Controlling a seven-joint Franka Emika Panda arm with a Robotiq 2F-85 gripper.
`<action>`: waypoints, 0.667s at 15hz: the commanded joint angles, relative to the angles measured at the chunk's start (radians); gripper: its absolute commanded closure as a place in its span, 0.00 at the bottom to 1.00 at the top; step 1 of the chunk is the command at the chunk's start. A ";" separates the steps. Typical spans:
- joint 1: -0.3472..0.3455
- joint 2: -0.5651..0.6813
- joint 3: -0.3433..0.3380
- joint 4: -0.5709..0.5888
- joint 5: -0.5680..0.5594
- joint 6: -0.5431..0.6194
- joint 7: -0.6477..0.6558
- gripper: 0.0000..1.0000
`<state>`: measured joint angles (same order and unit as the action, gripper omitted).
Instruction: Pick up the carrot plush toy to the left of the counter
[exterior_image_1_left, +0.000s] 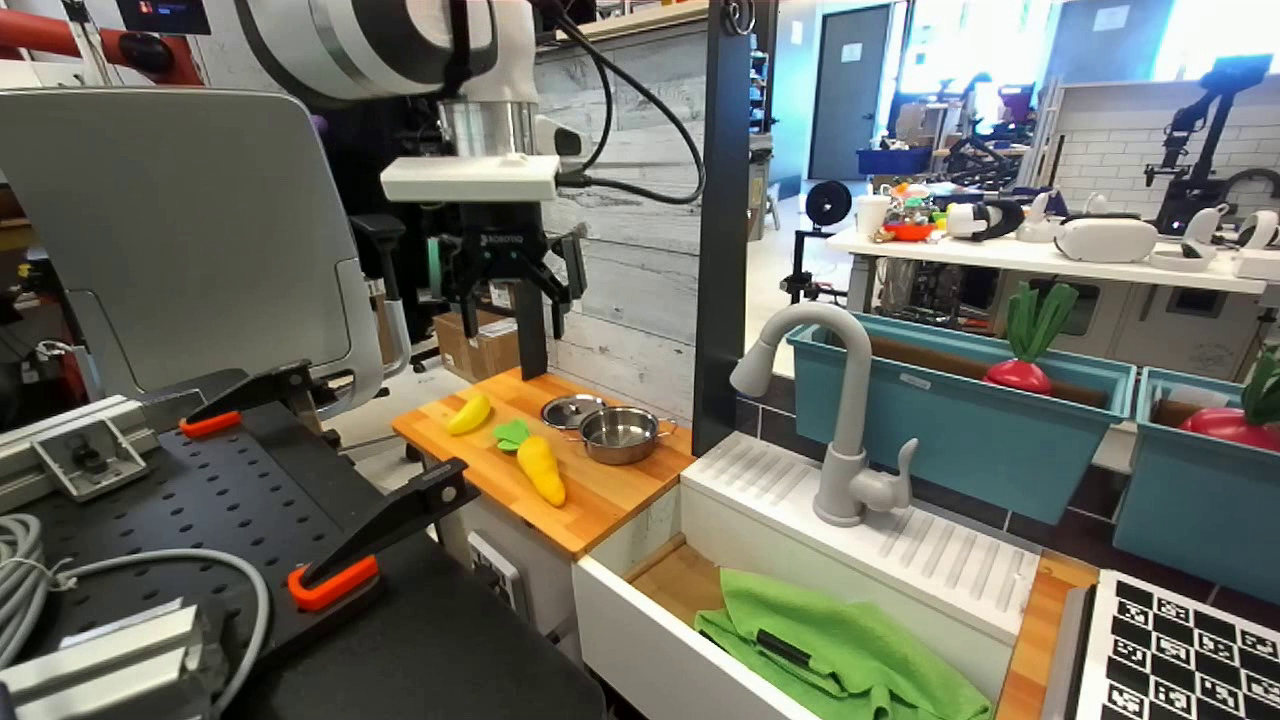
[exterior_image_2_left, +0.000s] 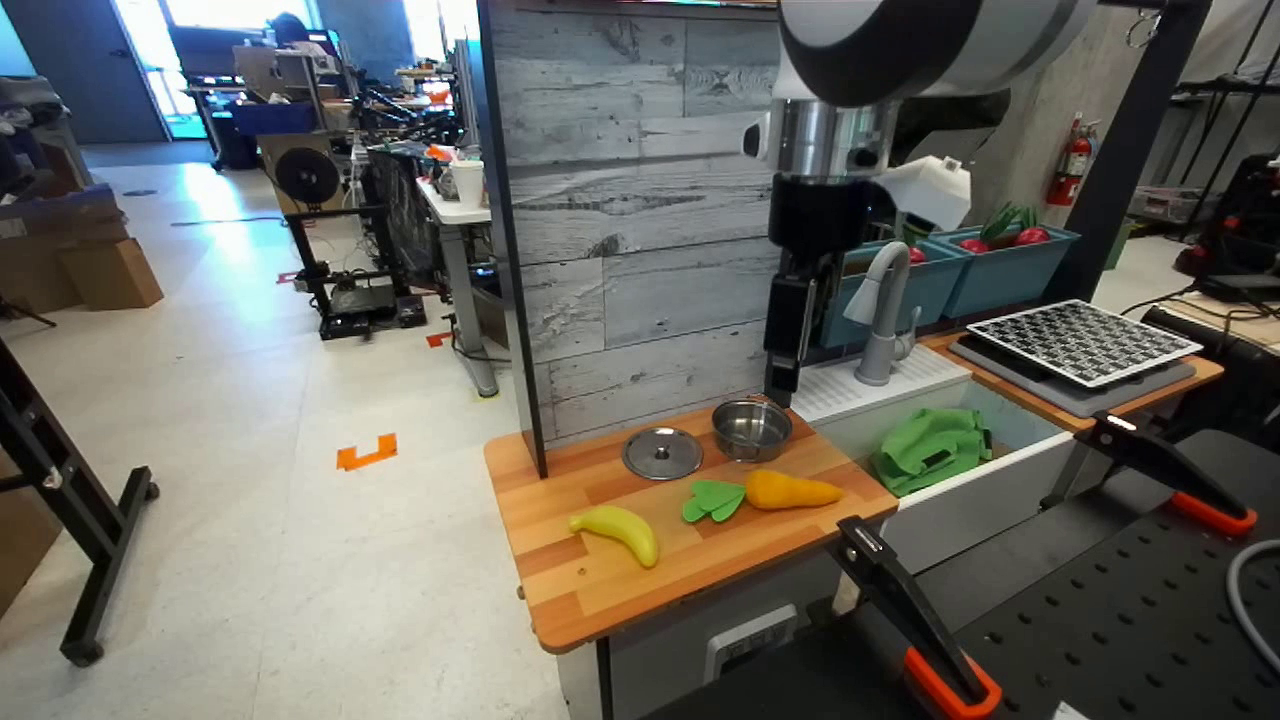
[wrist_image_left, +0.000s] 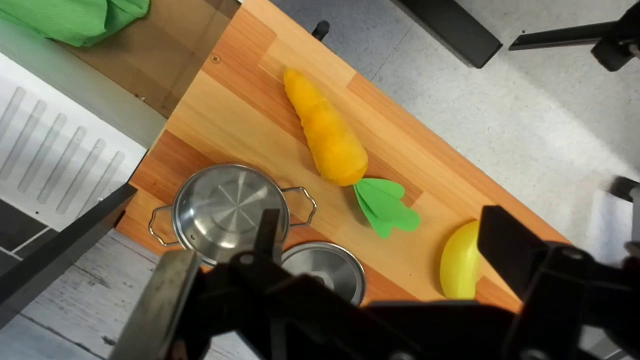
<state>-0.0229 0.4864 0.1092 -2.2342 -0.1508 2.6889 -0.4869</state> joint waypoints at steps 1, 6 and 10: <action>-0.004 0.124 -0.010 0.119 -0.028 -0.037 0.004 0.00; 0.037 0.242 -0.060 0.205 -0.093 -0.048 0.063 0.00; 0.085 0.320 -0.106 0.257 -0.155 -0.039 0.122 0.00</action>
<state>0.0103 0.7444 0.0460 -2.0411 -0.2548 2.6639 -0.4205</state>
